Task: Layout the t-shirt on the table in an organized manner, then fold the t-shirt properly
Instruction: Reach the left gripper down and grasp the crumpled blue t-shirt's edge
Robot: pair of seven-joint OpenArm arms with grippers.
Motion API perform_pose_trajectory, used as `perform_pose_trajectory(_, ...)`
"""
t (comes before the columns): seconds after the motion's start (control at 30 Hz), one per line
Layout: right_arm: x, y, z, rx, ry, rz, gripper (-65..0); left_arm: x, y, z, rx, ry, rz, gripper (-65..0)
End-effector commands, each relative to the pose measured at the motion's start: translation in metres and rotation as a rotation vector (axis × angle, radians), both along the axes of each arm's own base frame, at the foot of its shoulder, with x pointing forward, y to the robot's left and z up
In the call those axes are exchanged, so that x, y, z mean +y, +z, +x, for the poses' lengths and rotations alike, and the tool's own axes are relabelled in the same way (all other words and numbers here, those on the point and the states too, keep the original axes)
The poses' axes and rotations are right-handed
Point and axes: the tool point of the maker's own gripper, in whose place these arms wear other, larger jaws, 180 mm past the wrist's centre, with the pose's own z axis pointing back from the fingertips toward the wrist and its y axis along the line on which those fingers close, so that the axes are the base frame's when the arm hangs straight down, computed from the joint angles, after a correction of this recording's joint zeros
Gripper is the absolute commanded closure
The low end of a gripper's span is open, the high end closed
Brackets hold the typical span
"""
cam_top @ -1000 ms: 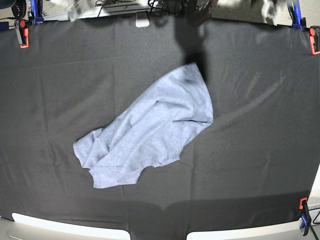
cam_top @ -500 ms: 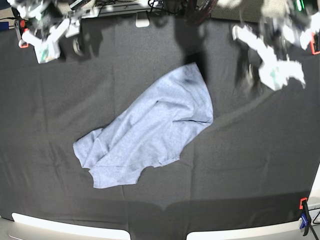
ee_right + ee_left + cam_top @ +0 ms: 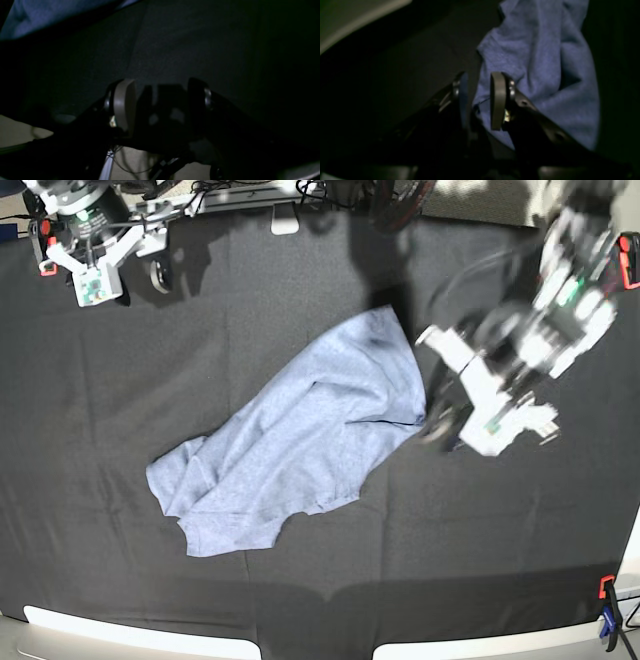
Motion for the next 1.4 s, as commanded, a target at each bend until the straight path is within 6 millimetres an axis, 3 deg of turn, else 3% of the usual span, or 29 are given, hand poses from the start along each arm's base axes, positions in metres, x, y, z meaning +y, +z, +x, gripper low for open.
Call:
perform_pose_trajectory(0.0, 0.002, 0.008, 0.003, -0.032, 0.004, 0.005, -32.3, -0.005, 0.013, 0.011, -0.045, -0.006, -0.030, -14.3)
perform_pose_trajectory(0.17, 0.005, 0.006, 0.001, -0.032, -0.024, 0.025, -32.3, -0.032, -0.012, 0.031, 0.003, -0.068, 0.052, -14.3)
perform_pose_trajectory(0.33, 0.006, 0.006, 0.001, -0.031, -0.035, 0.032, -32.3, -0.065, -0.028, 0.026, -0.003, -0.184, 0.164, -14.3)
perform_pose_trajectory(0.53, 0.000, 0.005, 0.000, -0.030, -0.030, -0.016, -32.3, -0.078, -0.066, 0.011, -0.023, -0.317, 0.399, -14.3)
perform_pose_trajectory(0.67, 0.000, 0.005, 0.000, -0.029, -0.030, -0.016, -32.3, -0.077, -0.089, 0.022, -0.011, -0.327, 0.487, -14.3)
perform_pose_trajectory(0.87, 0.000, 0.005, 0.000, -0.029, -0.030, -0.016, -32.3, -0.067, -0.077, 0.051, -0.049, -0.231, 0.494, -14.3)
perform_pose_trajectory(1.37, 0.000, 0.009, 0.010, -0.058, -0.030, -0.015, -32.3, -0.076, -0.064, 0.058, -0.070, -0.236, 0.433, -18.2)
